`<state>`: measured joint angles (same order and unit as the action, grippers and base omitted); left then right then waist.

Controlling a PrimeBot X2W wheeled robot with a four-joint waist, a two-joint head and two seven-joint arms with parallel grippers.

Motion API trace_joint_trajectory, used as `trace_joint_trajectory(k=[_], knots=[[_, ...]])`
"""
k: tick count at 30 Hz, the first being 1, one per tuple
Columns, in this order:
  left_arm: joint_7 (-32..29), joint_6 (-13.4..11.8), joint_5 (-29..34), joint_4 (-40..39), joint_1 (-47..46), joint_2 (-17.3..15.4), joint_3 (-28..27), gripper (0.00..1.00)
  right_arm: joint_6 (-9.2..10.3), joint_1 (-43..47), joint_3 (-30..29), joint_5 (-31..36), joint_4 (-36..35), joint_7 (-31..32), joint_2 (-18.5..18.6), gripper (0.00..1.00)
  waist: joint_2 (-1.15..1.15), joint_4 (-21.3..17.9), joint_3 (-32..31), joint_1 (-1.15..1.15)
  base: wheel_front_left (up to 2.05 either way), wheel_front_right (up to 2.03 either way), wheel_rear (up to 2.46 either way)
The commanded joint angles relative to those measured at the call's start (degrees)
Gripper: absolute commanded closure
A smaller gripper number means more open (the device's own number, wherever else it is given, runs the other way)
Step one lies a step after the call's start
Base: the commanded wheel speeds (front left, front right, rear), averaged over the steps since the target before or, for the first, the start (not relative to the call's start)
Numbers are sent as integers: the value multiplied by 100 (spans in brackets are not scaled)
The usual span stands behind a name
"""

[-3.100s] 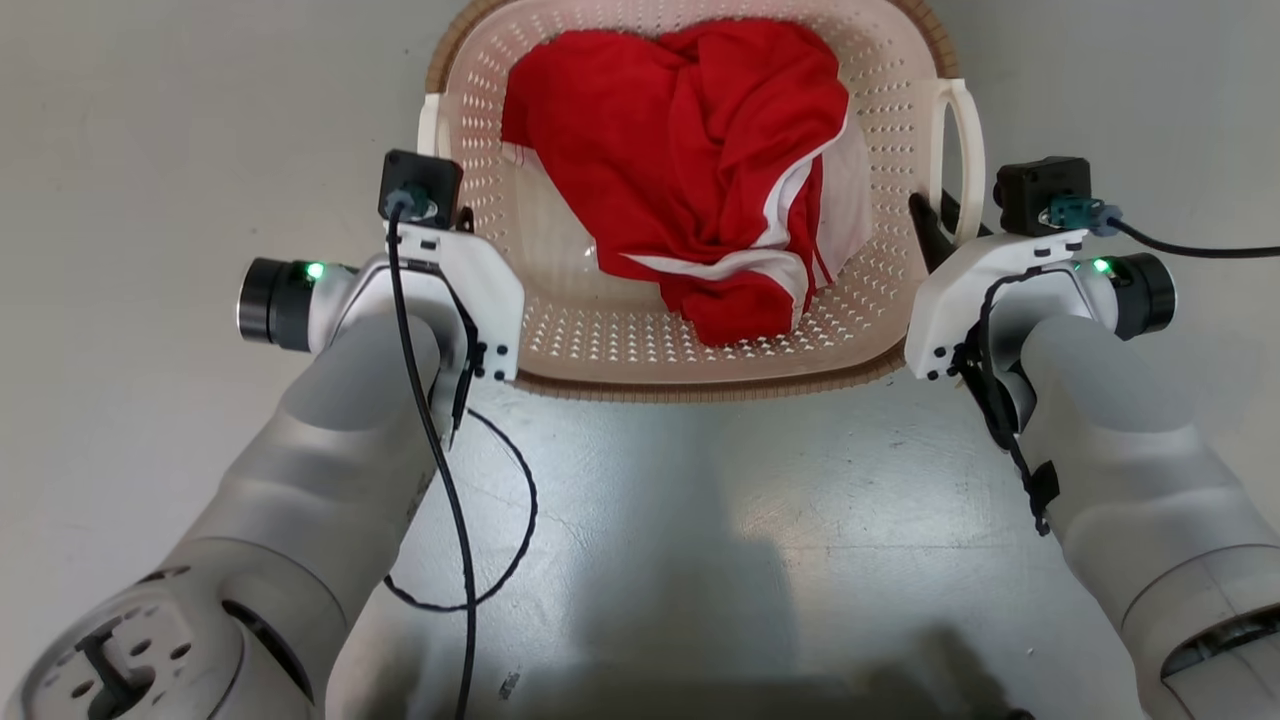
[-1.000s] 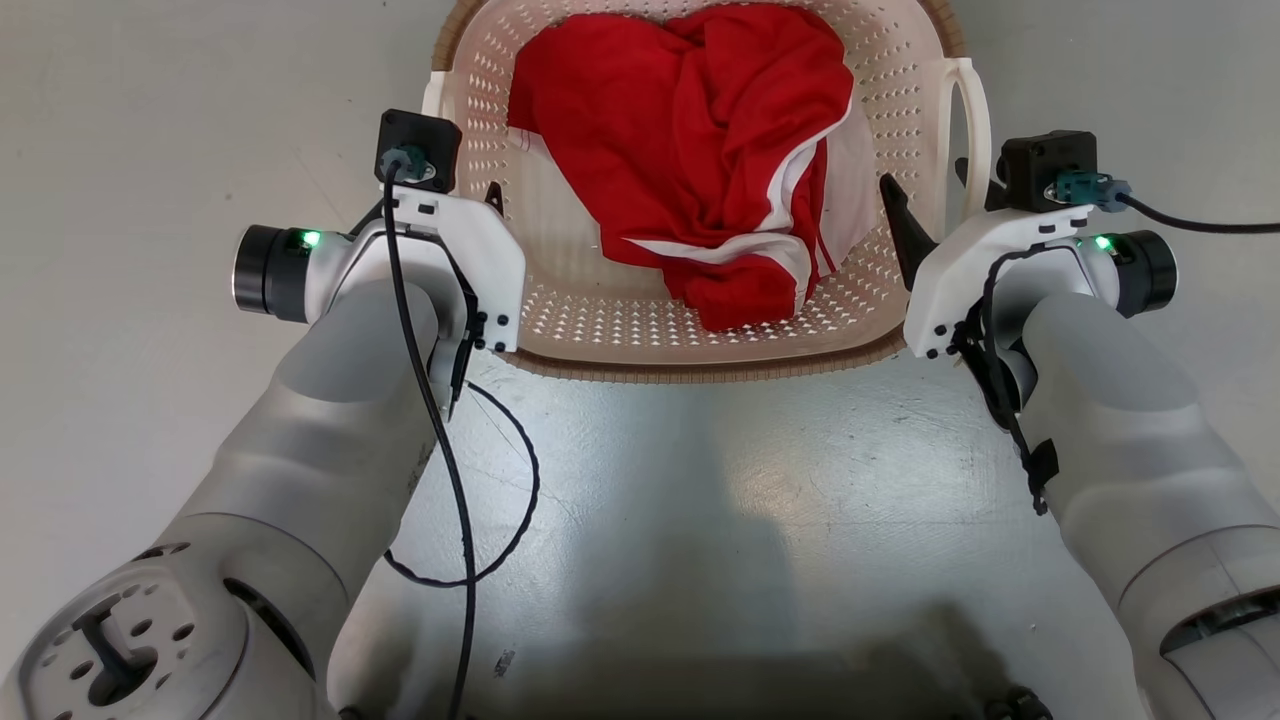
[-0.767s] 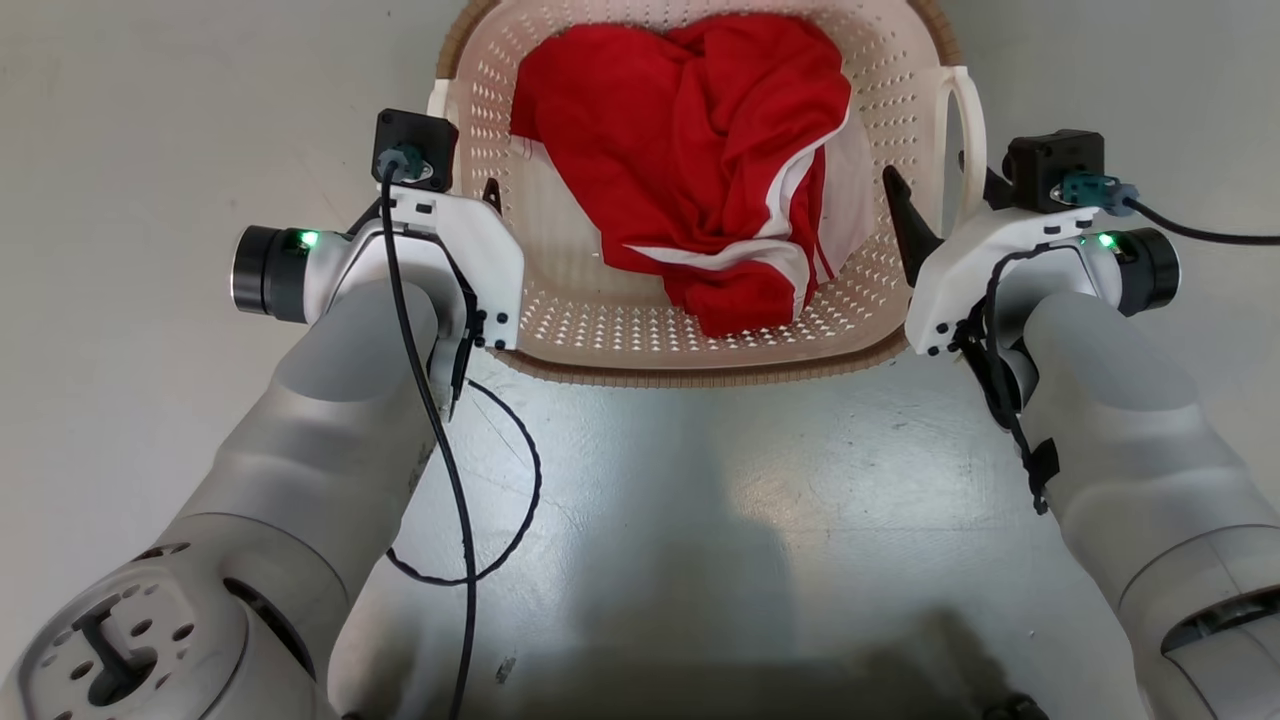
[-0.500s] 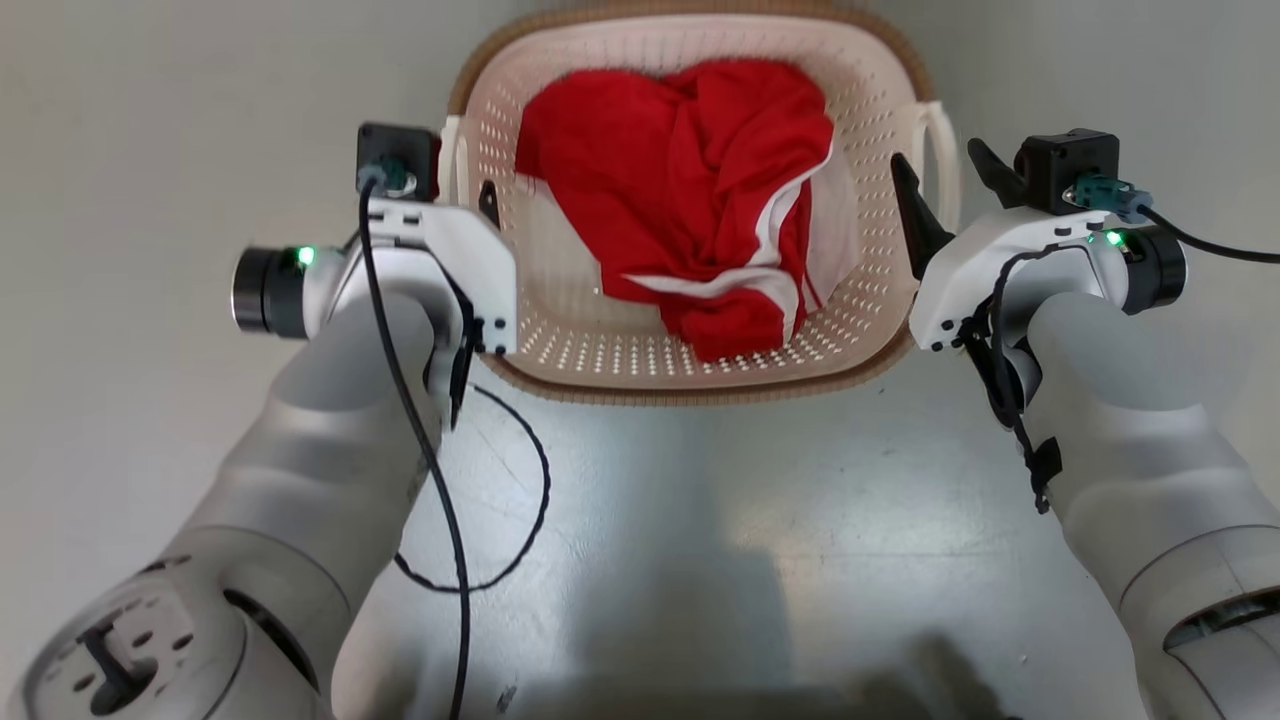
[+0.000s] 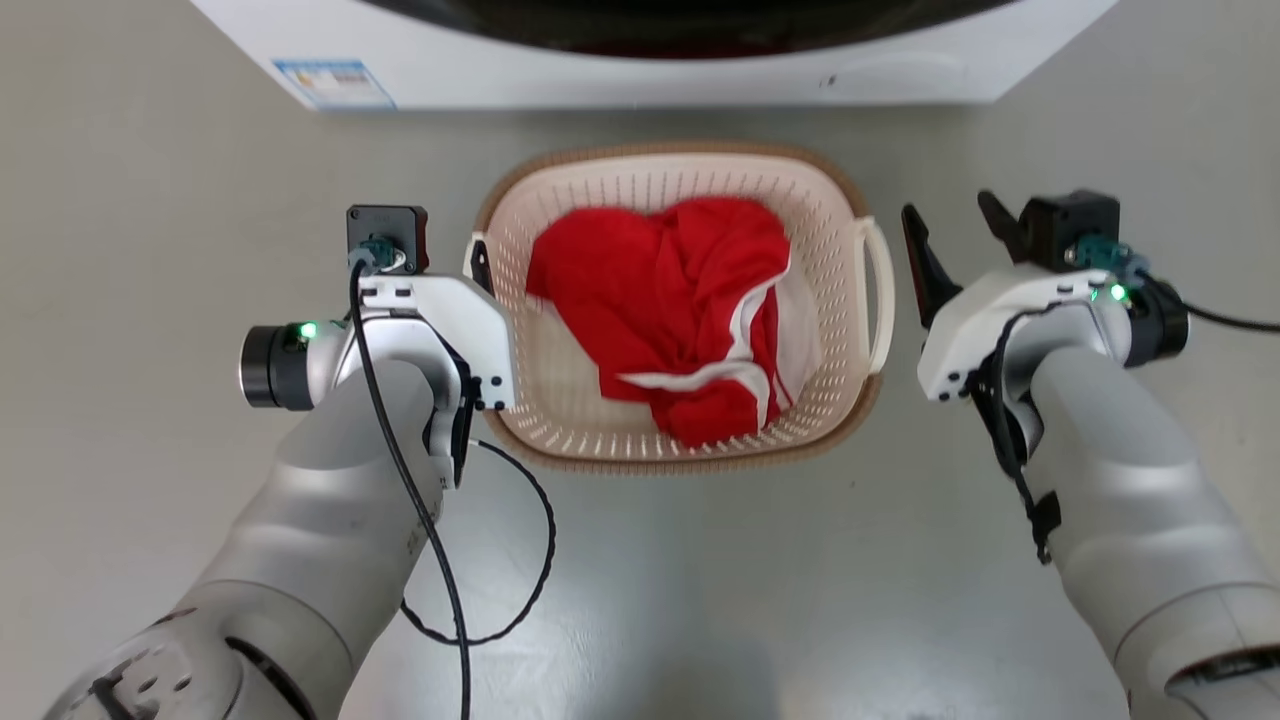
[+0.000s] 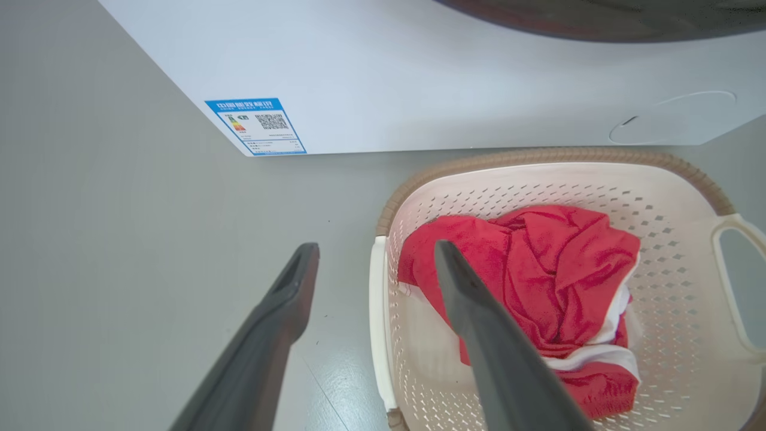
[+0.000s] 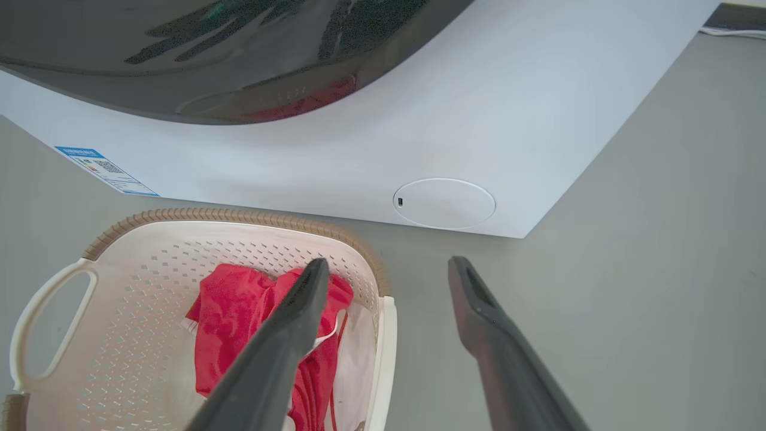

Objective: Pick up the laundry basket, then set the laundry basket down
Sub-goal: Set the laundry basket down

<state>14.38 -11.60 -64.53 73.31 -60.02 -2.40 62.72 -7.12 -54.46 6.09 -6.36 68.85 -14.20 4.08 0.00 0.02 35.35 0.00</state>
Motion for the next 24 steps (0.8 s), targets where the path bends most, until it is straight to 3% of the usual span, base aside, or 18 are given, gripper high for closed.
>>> trace_joint_trajectory(k=[1,15,24], knots=[[58,-69,49,-99,55,-156,-120,0,-36,229,37,79,-144,-78,-120,0,0,-23,-337,0,0,0,0],[61,-234,1087,-1469,1244,-504,-1262,0,-36,1255,-528,633,-1150,-79,-120,0,0,-3,-1698,0,0,0,0],[62,-326,1750,-2291,2199,-669,-2057,0,-36,1998,-596,729,-1796,-79,-120,0,0,45,-2384,0,0,0,0]])
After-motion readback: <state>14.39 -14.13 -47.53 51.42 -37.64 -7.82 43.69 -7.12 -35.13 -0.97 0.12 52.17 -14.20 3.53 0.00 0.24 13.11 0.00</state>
